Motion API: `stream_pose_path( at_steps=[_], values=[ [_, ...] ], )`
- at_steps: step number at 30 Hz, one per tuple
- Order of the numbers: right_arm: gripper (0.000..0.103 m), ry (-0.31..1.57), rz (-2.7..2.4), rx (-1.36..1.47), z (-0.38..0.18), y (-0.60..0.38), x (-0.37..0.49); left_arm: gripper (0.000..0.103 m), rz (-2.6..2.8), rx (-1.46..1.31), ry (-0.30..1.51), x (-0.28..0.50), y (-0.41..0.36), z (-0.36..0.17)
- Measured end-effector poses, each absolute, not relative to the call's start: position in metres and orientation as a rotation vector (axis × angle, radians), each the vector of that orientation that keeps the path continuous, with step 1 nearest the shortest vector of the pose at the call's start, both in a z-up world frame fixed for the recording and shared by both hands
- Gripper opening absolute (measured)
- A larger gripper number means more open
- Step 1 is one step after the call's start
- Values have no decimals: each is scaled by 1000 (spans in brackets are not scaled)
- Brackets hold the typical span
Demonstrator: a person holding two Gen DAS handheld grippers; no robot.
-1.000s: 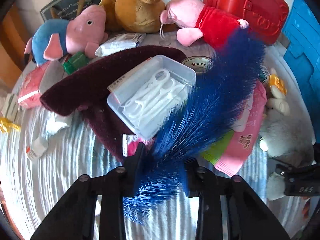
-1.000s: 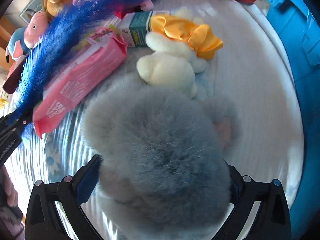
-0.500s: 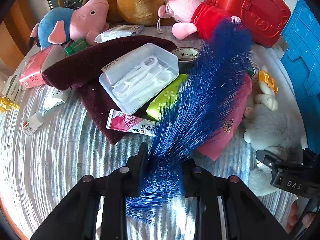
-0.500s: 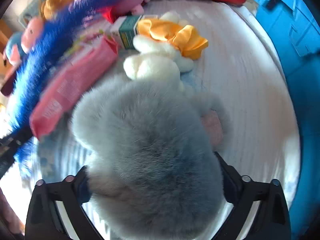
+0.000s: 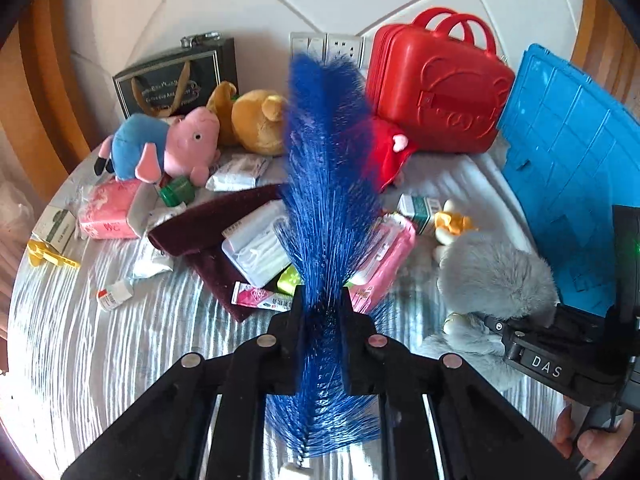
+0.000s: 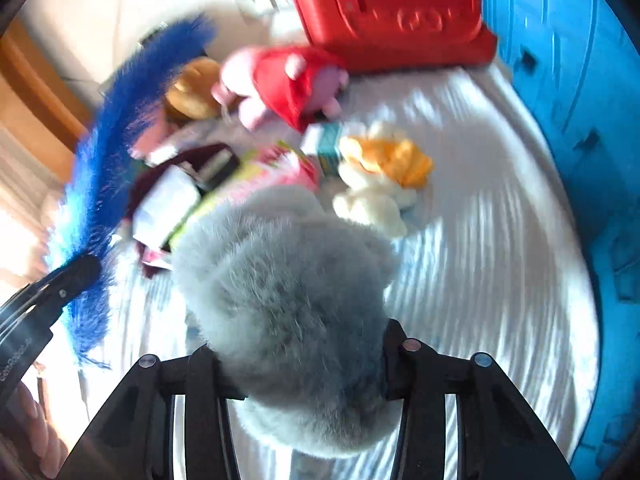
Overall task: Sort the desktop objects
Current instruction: 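Grasp the blue feather duster with the left tool while the right tool grasps the grey plush, then carry the duster and grey plush over the blue crate with both tools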
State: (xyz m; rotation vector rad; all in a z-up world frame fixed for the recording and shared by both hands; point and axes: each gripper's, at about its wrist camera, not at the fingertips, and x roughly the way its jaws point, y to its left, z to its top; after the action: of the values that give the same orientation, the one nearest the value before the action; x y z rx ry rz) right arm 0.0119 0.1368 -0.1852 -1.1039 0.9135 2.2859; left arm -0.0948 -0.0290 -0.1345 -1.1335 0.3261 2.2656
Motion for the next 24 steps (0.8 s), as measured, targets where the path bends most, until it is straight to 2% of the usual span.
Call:
stream_pose_path(
  at_steps=[14, 24],
  values=[
    [42, 743, 2400, -719, -30, 116, 65, 12, 2288, -794, 274, -37, -21, -33],
    [42, 603, 2306, -422, 91, 133, 167, 13, 2174, -569, 234, 27, 59, 60]
  ],
)
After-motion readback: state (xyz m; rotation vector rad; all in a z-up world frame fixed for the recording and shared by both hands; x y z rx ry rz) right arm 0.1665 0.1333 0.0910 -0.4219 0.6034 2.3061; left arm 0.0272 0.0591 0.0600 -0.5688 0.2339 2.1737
